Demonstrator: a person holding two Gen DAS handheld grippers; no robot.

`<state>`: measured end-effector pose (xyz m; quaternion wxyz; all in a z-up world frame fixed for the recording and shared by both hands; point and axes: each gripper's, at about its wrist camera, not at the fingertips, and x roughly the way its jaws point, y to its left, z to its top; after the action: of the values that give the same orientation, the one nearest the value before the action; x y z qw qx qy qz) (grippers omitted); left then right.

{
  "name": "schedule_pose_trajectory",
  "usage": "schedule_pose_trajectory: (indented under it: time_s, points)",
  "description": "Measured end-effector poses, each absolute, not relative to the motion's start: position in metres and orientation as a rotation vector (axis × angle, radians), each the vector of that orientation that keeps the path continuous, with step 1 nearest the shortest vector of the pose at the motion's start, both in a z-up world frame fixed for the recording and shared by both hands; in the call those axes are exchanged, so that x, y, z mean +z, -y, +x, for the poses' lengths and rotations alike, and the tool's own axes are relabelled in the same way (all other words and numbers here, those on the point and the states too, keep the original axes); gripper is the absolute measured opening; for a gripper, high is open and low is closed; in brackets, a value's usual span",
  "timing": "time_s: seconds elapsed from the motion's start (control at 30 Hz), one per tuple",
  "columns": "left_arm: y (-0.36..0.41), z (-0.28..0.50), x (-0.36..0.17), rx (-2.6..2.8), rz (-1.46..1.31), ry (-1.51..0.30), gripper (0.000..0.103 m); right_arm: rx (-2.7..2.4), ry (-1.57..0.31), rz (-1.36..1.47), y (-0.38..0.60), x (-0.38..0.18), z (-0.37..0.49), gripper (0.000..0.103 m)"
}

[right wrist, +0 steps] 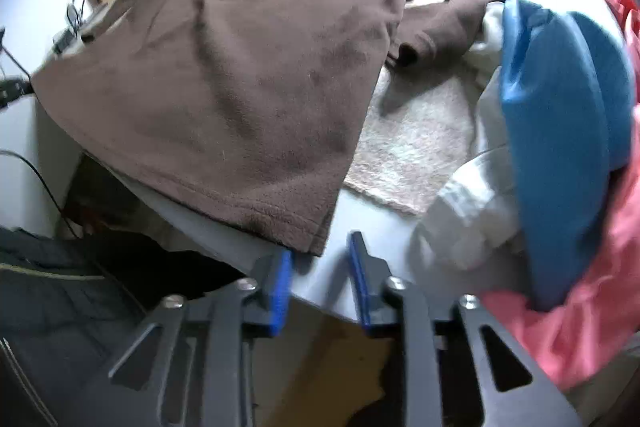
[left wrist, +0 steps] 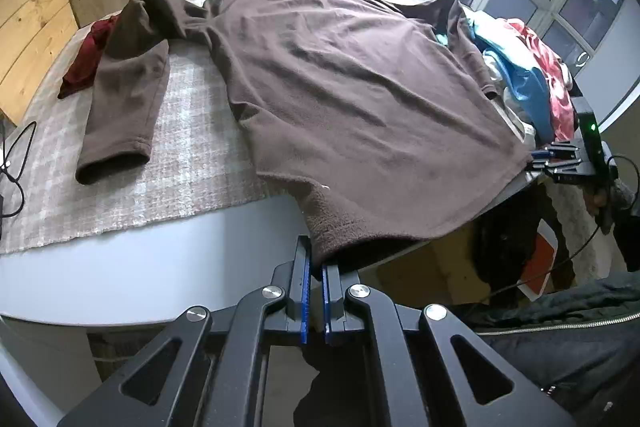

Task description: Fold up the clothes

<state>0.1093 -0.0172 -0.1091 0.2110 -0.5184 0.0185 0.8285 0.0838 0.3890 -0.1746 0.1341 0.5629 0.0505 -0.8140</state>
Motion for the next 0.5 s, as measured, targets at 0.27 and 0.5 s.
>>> schedule_pose_trajectory:
  time_s: [0.27,0.5]
  points:
    - [0.02,0.114,-0.091,2.337,-1.394,-0.076,0.004,-2.449,-0.115,1.543,-0.398,-0.143,0.084,0.006]
    - [0.034,0.118,-0.116,2.315,-1.474,-0.01,0.004,-2.504,-0.024,1.532,-0.372,-0.133,0.105,0.005]
